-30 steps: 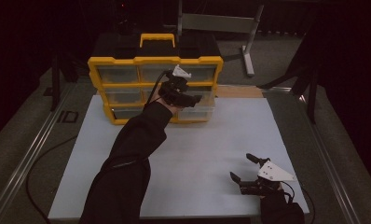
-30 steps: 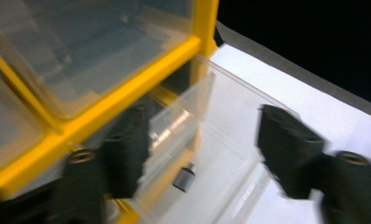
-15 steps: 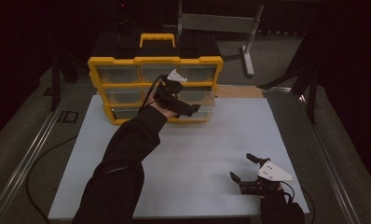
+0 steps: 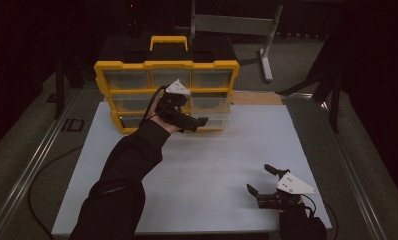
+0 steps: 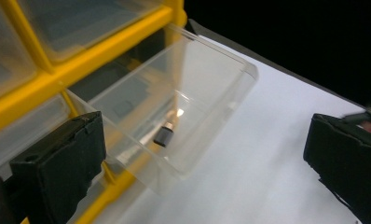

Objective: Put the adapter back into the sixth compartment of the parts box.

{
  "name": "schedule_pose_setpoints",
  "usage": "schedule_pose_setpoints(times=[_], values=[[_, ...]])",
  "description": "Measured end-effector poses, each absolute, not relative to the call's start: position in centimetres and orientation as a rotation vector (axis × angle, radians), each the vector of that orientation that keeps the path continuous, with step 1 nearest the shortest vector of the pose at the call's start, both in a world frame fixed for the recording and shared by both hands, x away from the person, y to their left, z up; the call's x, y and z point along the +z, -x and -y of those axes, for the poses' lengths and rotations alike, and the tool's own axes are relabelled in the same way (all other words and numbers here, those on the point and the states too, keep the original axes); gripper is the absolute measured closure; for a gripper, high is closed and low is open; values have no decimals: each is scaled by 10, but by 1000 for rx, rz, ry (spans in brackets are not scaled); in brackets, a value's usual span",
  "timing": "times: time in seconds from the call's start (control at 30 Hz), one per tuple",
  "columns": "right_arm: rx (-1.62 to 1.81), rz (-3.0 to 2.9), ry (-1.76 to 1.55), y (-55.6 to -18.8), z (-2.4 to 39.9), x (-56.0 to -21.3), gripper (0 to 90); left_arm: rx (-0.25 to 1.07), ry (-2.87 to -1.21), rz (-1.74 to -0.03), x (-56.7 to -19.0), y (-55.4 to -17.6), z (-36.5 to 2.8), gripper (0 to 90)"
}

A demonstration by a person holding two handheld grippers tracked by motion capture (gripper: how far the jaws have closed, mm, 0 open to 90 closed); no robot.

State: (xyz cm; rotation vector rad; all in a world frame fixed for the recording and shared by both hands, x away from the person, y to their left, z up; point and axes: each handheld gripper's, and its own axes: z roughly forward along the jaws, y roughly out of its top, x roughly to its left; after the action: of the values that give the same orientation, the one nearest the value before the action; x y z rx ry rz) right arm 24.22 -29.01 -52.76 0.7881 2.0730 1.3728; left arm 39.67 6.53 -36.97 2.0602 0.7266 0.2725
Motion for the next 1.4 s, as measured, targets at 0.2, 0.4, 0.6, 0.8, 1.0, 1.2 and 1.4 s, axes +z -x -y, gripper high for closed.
schedule_pose_setpoints(times=[0.2, 0.4, 0.6, 0.8, 1.0, 1.2, 1.4], values=[[1372, -2072, -790, -242, 290, -528, 97, 257, -2042, -701, -374, -386, -81, 0], [1367, -2076, -788, -242, 289, -528, 97, 247, -2040, -693, -381, -377, -93, 0], [1366, -2078, -788, -242, 289, -528, 97, 255, -2042, -698, -389, -369, -106, 0], [1363, -2080, -788, -242, 289, -529, 97, 251, -2041, -694, -399, -360, -119, 0], [1359, -2081, -788, -242, 288, -529, 97, 228, -2024, -694, -411, -349, -131, 0], [1360, -2078, -787, -242, 288, -528, 97, 232, -2039, -673, -426, -336, -138, 0], [1359, -2079, -787, -242, 288, -528, 97, 227, -2044, -651, -444, -325, -144, 0]])
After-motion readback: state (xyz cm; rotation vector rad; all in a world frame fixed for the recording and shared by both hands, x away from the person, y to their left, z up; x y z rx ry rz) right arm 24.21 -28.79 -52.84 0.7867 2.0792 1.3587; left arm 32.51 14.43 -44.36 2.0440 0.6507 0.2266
